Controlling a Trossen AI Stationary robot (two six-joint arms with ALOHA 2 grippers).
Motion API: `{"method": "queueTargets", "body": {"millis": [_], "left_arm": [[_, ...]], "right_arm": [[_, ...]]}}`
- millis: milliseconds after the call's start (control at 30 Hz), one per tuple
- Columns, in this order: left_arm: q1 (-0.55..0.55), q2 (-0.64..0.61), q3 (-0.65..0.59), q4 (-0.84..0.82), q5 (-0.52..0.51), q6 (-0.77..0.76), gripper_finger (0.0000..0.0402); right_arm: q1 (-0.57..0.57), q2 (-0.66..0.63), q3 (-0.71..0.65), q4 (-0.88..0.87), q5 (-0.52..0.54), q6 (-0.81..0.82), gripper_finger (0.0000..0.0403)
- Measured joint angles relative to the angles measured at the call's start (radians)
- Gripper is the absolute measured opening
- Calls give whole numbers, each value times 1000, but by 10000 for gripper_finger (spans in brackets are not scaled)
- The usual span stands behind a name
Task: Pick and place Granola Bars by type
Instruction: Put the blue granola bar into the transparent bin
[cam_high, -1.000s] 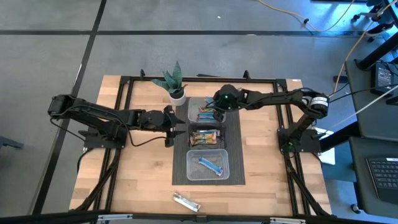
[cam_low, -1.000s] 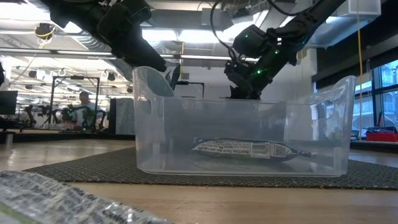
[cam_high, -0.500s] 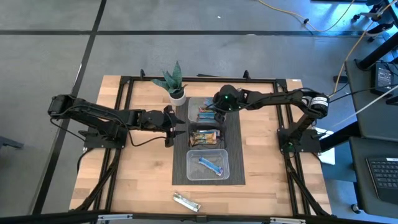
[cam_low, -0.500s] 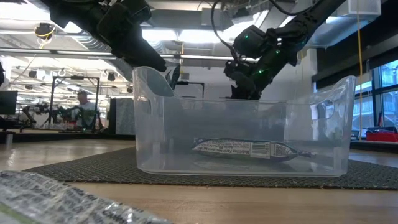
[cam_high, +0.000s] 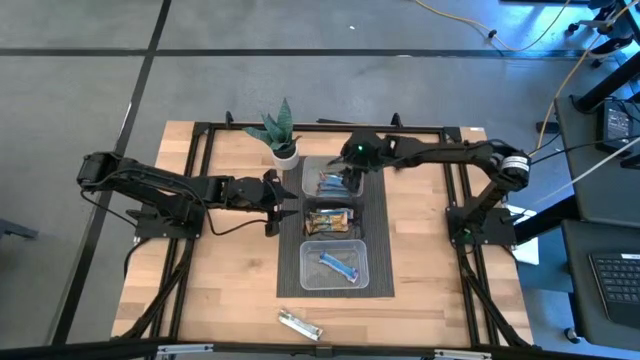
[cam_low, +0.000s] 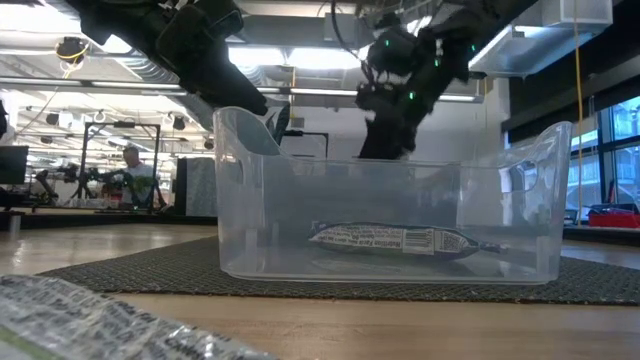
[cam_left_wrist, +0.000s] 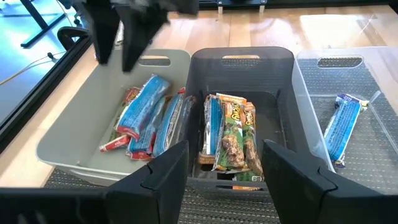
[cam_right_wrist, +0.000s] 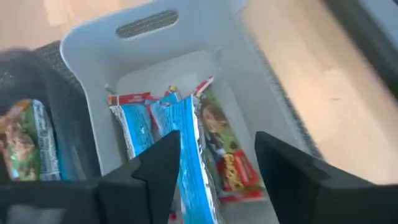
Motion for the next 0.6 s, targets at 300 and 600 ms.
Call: {"method": "queueTargets", "body": {"millis": [300, 600], "left_arm": [[0, 0, 0, -1, 0, 0, 192], [0, 0, 0, -1, 0, 0, 192]], "right_arm": [[-9, -77, 241, -559, 296, 97, 222], [-160, -135, 168, -655, 374, 173, 222]]}}
